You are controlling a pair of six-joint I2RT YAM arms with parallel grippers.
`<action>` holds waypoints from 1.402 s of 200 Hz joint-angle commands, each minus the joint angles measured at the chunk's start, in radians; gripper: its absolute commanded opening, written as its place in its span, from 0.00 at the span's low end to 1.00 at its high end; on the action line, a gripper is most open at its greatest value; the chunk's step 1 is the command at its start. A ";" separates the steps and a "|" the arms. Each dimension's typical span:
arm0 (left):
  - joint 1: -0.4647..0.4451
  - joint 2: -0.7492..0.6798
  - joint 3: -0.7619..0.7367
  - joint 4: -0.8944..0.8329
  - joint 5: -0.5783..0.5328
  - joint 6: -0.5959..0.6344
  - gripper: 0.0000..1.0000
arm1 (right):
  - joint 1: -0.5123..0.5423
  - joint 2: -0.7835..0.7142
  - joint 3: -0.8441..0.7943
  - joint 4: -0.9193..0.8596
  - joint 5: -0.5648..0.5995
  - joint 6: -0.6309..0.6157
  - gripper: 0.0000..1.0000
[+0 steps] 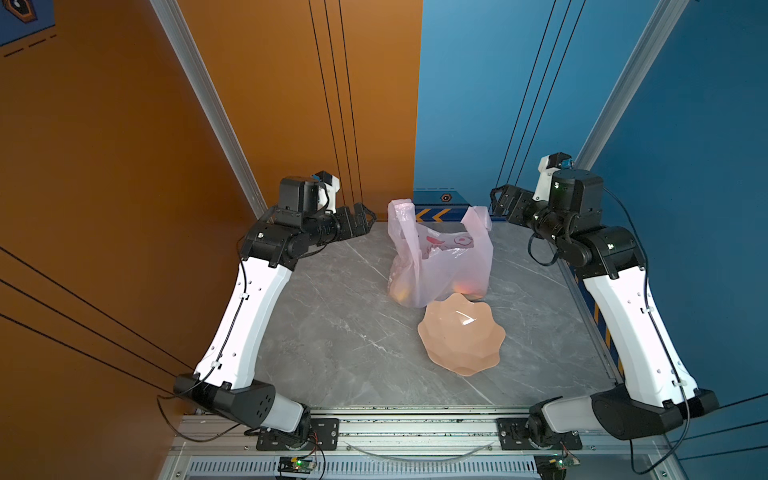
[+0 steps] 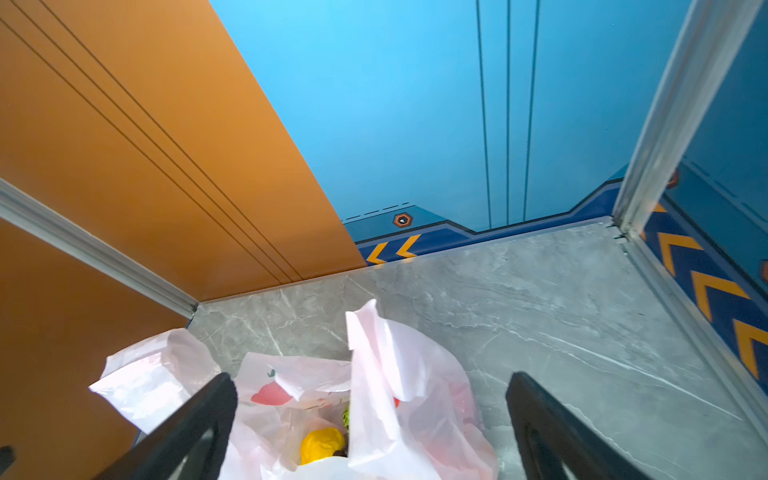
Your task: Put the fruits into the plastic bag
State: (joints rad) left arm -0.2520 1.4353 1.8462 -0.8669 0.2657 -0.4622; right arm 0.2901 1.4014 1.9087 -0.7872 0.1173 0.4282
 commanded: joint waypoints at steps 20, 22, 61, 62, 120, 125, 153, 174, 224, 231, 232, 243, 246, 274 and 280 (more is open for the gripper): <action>0.146 -0.159 -0.282 0.080 -0.191 0.050 0.98 | -0.182 -0.082 -0.190 -0.034 0.060 0.093 1.00; 0.155 -0.166 -0.299 0.089 -0.199 0.047 0.98 | -0.194 -0.089 -0.204 -0.028 0.061 0.098 1.00; 0.263 -0.272 -0.614 0.348 -0.295 0.033 0.98 | -0.378 -0.203 -0.528 0.159 0.047 0.148 1.00; 0.265 -0.274 -0.623 0.358 -0.298 0.034 0.98 | -0.381 -0.204 -0.539 0.168 0.048 0.148 1.00; 0.273 -0.350 -1.111 0.925 -0.512 0.162 0.98 | -0.320 -0.297 -1.101 0.697 0.286 0.011 1.00; 0.273 -0.344 -1.131 0.959 -0.517 0.175 0.98 | -0.317 -0.291 -1.138 0.731 0.282 -0.002 1.00; 0.275 -0.300 -1.221 1.127 -0.539 0.248 0.98 | -0.292 -0.229 -1.278 0.935 0.283 -0.050 1.00; 0.275 -0.262 -1.275 1.239 -0.545 0.295 0.98 | -0.278 -0.157 -1.309 0.993 0.295 -0.078 1.00; 0.275 -0.146 -1.364 1.463 -0.502 0.362 0.98 | -0.275 -0.060 -1.396 1.220 0.283 -0.185 1.00; 0.275 -0.121 -1.374 1.502 -0.497 0.372 0.98 | -0.275 -0.048 -1.411 1.255 0.277 -0.201 1.00; 0.275 -0.117 -1.375 1.508 -0.496 0.374 0.98 | -0.275 -0.047 -1.411 1.261 0.276 -0.202 1.00; 0.278 -0.084 -1.374 1.546 -0.502 0.373 0.98 | -0.275 -0.033 -1.432 1.318 0.268 -0.226 1.00; 0.278 -0.081 -1.367 1.541 -0.498 0.368 0.98 | -0.275 -0.031 -1.441 1.333 0.264 -0.232 1.00; 0.274 -0.041 -1.328 1.545 -0.448 0.401 0.98 | -0.275 -0.019 -1.509 1.504 0.234 -0.270 1.00; 0.271 -0.044 -1.332 1.546 -0.454 0.404 0.98 | -0.275 -0.021 -1.516 1.510 0.229 -0.272 1.00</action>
State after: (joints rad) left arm 0.0151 1.3880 0.4881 0.6098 -0.2234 -0.1001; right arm 0.0086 1.3724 0.4389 0.5438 0.3672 0.2127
